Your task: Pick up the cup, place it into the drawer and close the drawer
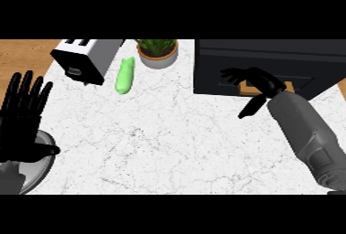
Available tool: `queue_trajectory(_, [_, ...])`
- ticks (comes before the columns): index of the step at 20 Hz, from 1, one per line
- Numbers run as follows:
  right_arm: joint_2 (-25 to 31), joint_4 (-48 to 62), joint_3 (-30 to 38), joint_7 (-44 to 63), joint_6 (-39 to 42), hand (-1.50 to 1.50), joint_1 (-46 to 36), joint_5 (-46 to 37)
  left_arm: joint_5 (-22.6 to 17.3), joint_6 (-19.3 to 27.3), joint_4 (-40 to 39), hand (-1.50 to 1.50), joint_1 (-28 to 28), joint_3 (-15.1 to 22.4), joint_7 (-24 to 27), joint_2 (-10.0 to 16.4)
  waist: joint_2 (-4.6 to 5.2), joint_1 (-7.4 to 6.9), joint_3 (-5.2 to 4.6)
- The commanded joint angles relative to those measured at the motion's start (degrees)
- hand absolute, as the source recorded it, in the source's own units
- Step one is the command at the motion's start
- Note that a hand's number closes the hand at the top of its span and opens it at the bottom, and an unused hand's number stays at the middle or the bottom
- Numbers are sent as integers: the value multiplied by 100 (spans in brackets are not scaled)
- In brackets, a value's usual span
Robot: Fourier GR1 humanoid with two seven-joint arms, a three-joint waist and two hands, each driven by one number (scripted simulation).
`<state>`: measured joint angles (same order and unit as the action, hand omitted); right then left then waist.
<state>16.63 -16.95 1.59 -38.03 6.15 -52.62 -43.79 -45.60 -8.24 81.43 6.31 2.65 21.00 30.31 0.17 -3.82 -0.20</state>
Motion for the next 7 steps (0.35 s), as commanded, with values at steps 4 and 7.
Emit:
queue_trajectory(4, [343, 552, 194, 508, -288, -150, -502, -59, 160, 28, -183, -150, 266, 63, -40, -77, 215, -95, 38])
queue_trajectory(7, [474, 654, 206, 363, -201, -150, -488, -59, 134, 25, -61, -150, 206, -67, 11, -1, 210, -193, 43])
